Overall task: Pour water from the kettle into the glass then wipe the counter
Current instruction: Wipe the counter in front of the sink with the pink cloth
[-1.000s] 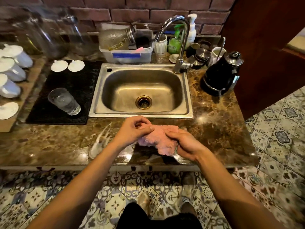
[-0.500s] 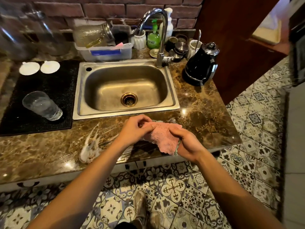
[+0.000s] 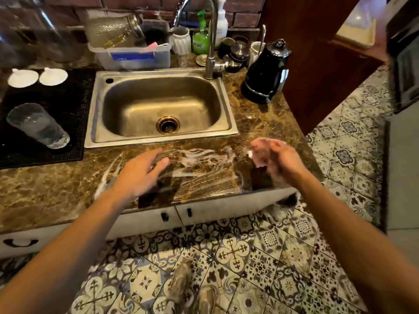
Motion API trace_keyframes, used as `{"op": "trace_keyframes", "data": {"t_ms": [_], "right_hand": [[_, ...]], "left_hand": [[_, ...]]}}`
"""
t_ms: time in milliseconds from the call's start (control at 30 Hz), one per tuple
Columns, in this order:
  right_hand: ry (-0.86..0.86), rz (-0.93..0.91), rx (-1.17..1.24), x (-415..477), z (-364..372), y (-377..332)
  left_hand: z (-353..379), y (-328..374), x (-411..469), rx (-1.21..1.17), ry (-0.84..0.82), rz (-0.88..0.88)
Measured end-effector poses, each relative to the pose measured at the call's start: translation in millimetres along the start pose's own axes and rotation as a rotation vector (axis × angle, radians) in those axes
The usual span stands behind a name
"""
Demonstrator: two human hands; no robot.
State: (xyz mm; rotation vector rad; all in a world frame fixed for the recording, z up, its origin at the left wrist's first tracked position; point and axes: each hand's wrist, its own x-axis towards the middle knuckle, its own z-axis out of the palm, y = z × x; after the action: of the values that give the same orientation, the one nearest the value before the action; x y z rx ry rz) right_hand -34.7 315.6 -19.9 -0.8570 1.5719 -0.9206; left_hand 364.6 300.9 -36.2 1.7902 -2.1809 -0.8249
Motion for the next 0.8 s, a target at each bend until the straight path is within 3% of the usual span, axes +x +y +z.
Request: {"op": "trace_keyframes", "data": {"t_ms": [333,433,600,700,800], "right_hand": [[0.539,-0.244,-0.209,-3,-11,5],[0.531,-0.24,-0.43,3,-10,20],[0.382,0.03,-0.618,-5,34,59],[0.317,0.068,-0.609,-15,61,82],[0.357,0.022,-0.587,-22,82,99]], "left_hand": [[-21,-103,-21,0.316,0.04,-0.083],[-24,-142,-30,0.354,0.066,-0.118],[-19,-202,-53,0.376,0.079,-0.113],[-11,-228,-64,0.375,0.044,-0.086],[6,-238,-76,0.44,0.026,-0.033]]}}
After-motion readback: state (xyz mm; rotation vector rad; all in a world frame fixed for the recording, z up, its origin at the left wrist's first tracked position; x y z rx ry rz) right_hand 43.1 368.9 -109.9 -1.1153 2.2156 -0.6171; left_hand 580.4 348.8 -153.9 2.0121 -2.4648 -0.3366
